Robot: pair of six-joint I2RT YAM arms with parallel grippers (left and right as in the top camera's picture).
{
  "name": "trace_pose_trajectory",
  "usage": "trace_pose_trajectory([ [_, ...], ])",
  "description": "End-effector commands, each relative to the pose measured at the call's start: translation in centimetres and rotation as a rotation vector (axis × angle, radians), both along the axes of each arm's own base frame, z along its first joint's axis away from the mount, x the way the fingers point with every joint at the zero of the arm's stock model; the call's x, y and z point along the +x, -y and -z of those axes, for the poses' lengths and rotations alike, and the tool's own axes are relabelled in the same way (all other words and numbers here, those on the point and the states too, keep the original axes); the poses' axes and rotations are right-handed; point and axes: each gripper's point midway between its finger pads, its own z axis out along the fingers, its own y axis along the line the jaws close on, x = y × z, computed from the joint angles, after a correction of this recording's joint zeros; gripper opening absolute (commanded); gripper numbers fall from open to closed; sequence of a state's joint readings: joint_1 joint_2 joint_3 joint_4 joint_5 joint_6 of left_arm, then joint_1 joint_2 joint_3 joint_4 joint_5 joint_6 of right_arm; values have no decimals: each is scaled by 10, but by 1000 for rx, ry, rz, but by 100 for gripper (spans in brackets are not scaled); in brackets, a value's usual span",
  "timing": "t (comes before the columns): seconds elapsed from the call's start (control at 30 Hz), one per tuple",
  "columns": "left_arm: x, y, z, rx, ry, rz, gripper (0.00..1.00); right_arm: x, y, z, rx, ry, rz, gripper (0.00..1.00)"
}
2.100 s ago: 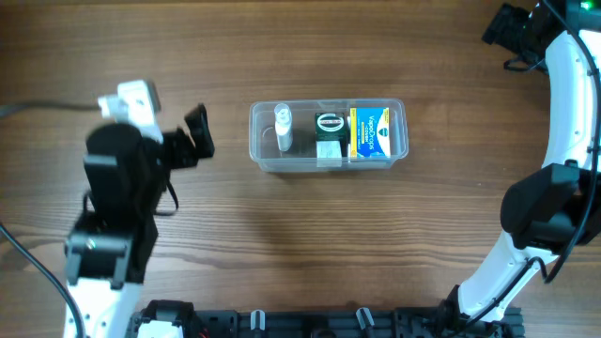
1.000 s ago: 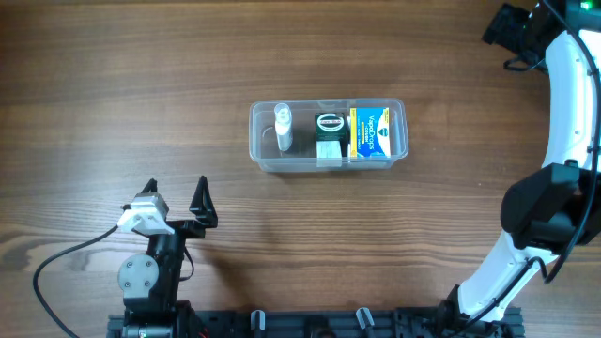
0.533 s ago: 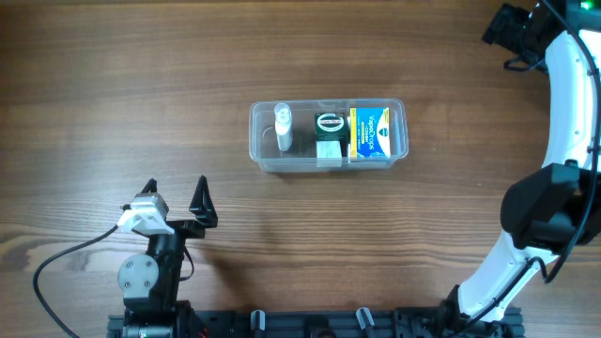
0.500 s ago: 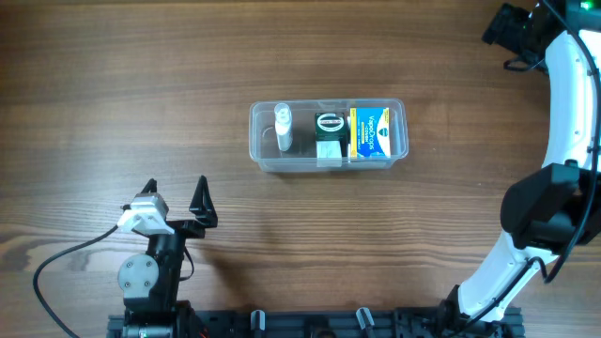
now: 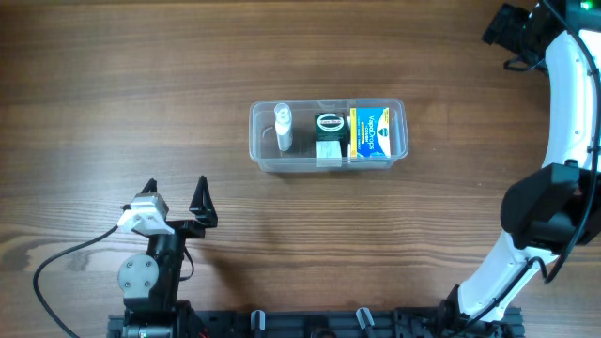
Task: Pack container
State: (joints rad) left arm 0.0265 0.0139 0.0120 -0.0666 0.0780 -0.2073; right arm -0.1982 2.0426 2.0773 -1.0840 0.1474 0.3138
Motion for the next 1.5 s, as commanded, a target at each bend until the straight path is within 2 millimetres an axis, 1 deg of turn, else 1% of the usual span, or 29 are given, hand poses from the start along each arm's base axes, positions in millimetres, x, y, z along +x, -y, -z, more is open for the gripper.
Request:
trace_pose_trajectory([
  [0.0,0,1,2,-10,-1,8,100,0,1,0,-10,-2,7,100],
  [0.07,0,1,2,-10,-1,8,100,0,1,1,-9,-4,6,100],
  [0.1,0,1,2,-10,0,8,100,-1,1,-4,-13,4,4,100],
  [0.13,0,1,2,-10,0,8,100,-3,1,-10,-15,16,5,100],
  [0.2,0,1,2,-10,-1,8,100,-8,0,-30,-22,55,5,100],
  [0.33,0,1,2,-10,-1,8,100,-23,-3,-100,-57,227,6,100],
  [0.37,0,1,2,-10,0,8,100,-30,-5,-119,-68,283,6,100],
  [0.4,0,1,2,-10,-1,8,100,-38,-7,-133,-73,325,5,100],
  [0.43,0,1,2,-10,-1,8,100,-47,-12,-138,-65,353,-7,100],
  [0.47,0,1,2,-10,0,8,100,-55,-16,-137,-58,376,-15,100],
  [0.53,0,1,2,-10,-1,8,100,-65,-26,-124,-38,444,-48,100],
  [0.6,0,1,2,-10,0,8,100,-71,-41,-108,-11,567,-106,100],
  [0.63,0,1,2,-10,0,8,100,-74,-45,-105,-9,615,-124,100],
  [0.73,0,1,2,-10,0,8,100,-97,-59,-99,-35,772,-161,100],
  [0.8,0,1,2,-10,-1,8,100,-124,-67,-90,-51,852,-174,100],
  [0.83,0,1,2,-10,0,8,100,-143,-73,-85,-58,899,-185,100],
  [0.9,0,1,2,-10,0,8,100,-165,-79,-77,-62,948,-199,100],
  [1.0,0,1,2,-10,-1,8,100,-200,-91,-58,-61,1015,-235,100],
  [1.07,0,1,2,-10,0,8,100,-218,-99,-49,-81,1059,-268,100],
  [1.17,0,1,2,-10,0,8,100,-229,-112,-42,-146,1091,-350,100],
  [1.47,0,1,2,-10,-1,8,100,-238,-114,-35,-169,1165,-334,99],
])
